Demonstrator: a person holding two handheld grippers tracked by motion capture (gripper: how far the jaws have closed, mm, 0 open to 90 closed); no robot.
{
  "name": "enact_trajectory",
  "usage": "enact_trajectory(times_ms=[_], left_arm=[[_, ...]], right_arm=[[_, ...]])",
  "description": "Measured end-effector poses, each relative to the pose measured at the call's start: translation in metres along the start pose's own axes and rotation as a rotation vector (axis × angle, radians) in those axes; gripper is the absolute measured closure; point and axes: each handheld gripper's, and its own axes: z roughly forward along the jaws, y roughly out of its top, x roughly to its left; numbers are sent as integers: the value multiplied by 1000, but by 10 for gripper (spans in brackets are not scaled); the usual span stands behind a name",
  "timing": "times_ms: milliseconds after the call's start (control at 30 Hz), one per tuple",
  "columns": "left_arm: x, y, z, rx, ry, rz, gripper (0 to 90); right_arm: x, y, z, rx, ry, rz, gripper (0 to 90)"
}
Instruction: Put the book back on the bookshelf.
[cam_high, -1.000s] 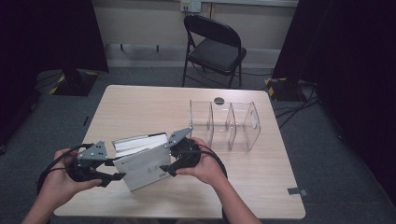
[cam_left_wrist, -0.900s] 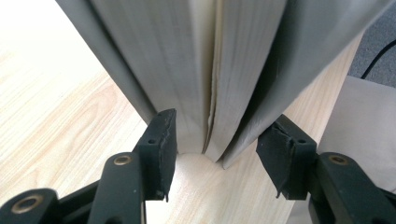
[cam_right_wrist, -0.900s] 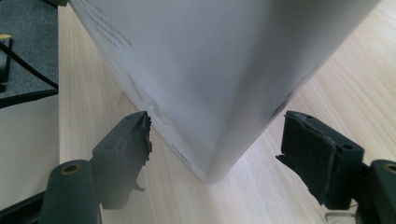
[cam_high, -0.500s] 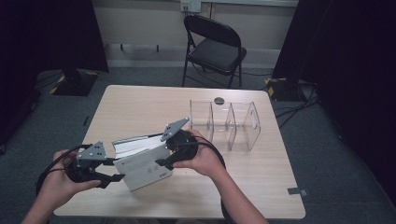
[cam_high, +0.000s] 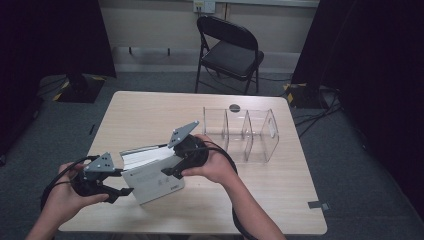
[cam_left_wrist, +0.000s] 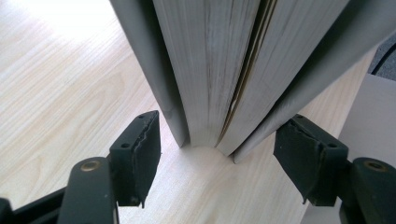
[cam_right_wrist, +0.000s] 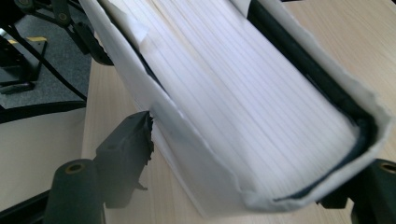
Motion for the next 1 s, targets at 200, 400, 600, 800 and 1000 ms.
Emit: enact_trajectory(times_ms=[200,400,600,800,1000], left_arm=[[3,-4,5,27,23,1,321],[4,-6,12,40,50,-2,275],[2,-7,20,42,51,-5,220],[4,-10,29,24,40,-41,194],[2,-14,41,27,24,-40,188]], right_arm=[[1,-3,-7,13,37,-54,419],[9,-4,-13,27,49,-25,520],[7,-9,-19,26,10,-5,522],[2,-18,-29,32,-36,38,523],[1,-22,-34,40,-51,66,519]])
